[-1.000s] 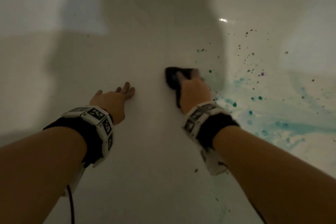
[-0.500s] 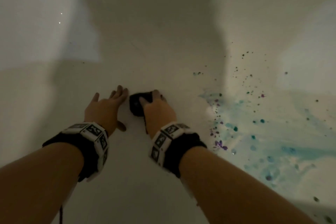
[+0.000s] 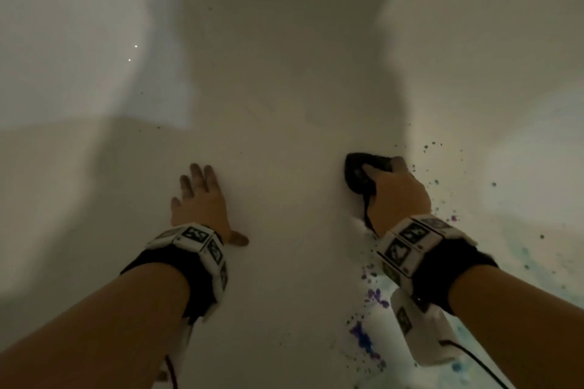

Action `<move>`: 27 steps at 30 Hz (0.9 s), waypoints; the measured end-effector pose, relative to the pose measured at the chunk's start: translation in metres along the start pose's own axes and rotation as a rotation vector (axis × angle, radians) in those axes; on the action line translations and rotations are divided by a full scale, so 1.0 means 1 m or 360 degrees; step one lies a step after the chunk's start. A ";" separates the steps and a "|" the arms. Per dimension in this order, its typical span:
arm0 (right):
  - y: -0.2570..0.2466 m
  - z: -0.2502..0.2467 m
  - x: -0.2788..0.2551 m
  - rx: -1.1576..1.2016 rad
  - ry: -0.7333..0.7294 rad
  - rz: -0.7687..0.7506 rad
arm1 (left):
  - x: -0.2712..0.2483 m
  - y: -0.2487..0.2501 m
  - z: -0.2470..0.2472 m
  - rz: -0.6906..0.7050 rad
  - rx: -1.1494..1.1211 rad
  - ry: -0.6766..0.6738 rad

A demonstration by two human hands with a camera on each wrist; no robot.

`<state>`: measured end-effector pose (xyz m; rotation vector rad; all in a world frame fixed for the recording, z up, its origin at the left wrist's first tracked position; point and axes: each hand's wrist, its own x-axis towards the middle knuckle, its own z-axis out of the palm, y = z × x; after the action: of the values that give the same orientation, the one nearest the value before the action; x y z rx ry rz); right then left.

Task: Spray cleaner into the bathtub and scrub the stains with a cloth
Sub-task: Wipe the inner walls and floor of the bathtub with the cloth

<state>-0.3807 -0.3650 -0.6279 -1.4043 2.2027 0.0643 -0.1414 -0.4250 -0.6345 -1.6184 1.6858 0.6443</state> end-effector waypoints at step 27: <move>-0.067 0.029 0.013 -0.0449 -0.0154 -0.1502 | 0.004 -0.004 0.002 0.0043 -0.0165 0.0036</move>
<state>-0.3162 -0.3975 -0.6430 -2.3913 1.2966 0.1031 -0.1372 -0.4265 -0.6380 -1.6828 1.7185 0.7399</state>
